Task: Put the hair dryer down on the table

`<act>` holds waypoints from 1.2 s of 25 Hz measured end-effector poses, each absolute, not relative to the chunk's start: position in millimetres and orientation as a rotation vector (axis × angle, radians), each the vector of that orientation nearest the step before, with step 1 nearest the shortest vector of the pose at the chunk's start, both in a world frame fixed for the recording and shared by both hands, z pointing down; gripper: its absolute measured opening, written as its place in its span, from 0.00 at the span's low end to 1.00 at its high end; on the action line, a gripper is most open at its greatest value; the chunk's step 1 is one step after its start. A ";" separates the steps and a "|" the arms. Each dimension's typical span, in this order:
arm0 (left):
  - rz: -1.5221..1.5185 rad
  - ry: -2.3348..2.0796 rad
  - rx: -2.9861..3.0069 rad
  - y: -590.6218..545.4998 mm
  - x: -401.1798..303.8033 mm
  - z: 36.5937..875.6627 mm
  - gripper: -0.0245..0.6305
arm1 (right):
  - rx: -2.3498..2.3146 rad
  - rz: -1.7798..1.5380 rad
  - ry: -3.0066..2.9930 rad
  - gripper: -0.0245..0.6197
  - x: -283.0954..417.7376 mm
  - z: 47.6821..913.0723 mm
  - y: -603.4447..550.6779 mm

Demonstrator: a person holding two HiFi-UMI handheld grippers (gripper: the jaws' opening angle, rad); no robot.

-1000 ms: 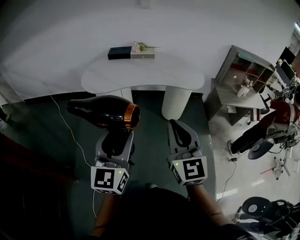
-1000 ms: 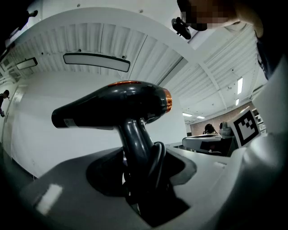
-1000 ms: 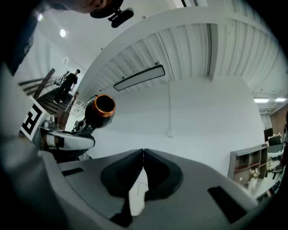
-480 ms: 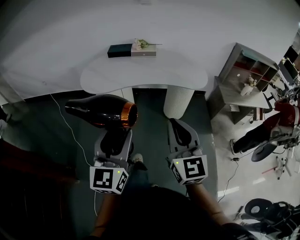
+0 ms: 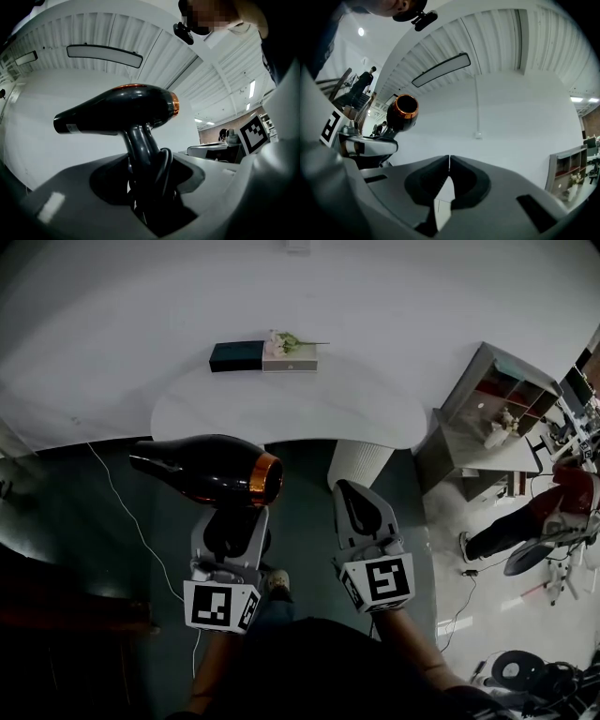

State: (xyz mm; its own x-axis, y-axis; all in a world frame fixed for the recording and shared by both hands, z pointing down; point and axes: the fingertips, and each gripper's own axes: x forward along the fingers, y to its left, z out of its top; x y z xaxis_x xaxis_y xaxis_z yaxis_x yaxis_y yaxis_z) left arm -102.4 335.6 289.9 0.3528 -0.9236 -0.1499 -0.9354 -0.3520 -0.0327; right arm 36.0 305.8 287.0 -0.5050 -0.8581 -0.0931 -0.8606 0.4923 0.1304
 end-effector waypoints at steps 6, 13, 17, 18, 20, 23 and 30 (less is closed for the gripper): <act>0.138 1.660 -2.540 263.5 -131.4 287.6 0.38 | -1.622 0.192 2.709 0.06 6.7 291.4 237.7; 0.150 1.607 -2.607 185.6 -153.4 296.4 0.38 | -1.733 0.164 2.663 0.06 -5.2 300.5 169.7; 0.151 1.580 -2.636 173.1 -152.5 299.1 0.38 | -1.779 0.150 2.659 0.06 -3.4 301.5 161.4; 0.155 1.575 -2.640 169.0 -153.1 299.4 0.38 | -1.778 0.155 2.657 0.06 -4.6 302.4 157.9; 0.157 1.568 -2.646 160.6 -155.1 300.1 0.38 | -1.777 0.159 2.661 0.06 -8.2 304.9 150.5; 0.161 1.564 -2.654 151.1 -158.2 300.8 0.38 | -1.783 0.150 2.664 0.06 -11.6 307.9 141.5; 0.153 1.551 -2.671 142.1 -157.4 305.6 0.38 | -1.785 0.179 2.647 0.06 -11.5 304.8 132.5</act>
